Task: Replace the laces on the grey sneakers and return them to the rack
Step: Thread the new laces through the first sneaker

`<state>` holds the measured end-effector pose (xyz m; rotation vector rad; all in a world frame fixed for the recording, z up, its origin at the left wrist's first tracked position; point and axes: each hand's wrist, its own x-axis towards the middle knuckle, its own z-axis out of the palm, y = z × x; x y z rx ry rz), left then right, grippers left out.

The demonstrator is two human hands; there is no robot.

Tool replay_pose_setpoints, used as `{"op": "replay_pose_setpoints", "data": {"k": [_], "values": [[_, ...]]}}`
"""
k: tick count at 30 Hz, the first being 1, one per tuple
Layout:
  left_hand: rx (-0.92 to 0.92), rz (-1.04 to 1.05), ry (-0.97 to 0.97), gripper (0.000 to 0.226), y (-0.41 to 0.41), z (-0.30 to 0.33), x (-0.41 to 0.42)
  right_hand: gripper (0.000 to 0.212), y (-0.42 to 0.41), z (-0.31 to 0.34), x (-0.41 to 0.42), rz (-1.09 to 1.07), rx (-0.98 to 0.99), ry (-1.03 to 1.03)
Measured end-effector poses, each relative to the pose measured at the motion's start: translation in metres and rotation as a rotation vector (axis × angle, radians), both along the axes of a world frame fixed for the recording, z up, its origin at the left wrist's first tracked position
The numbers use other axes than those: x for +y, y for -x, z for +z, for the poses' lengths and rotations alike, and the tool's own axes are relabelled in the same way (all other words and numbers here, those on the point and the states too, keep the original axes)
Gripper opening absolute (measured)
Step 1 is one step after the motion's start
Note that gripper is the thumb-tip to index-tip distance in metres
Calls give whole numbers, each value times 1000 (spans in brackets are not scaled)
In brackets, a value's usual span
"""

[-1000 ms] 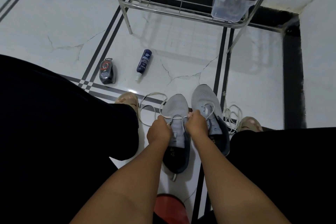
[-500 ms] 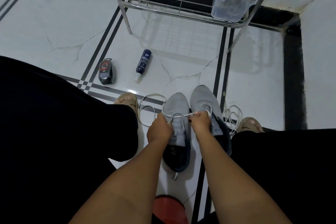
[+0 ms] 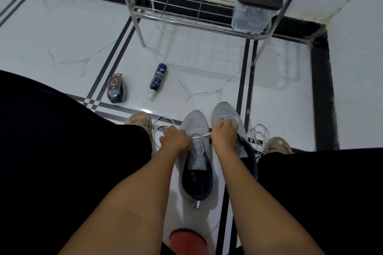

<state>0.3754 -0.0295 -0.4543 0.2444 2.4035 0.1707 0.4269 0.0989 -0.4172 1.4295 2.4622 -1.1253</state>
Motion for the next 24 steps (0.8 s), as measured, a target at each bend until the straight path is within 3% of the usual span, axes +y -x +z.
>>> {"op": "replay_pose_setpoints", "data": {"k": [4, 8, 11, 16, 19, 24], "values": [[31, 273, -248, 37, 24, 38, 6, 25, 16, 30, 14, -26, 48, 152], [69, 308, -385, 36, 49, 107, 12, 21, 30, 79, 19, -53, 351, 288], [97, 345, -534, 32, 59, 170, 16, 24, 44, 132, 22, 26, 438, 174], [193, 275, -774, 21, 65, 271, 13, 40, 60, 227, 23, 168, 628, 200], [211, 220, -888, 23, 70, 322, 14, 26, 68, 278, 23, 203, 765, 230], [206, 160, -1067, 23, 74, 385, 16, 16, 77, 342, 25, 326, 766, 142]]}}
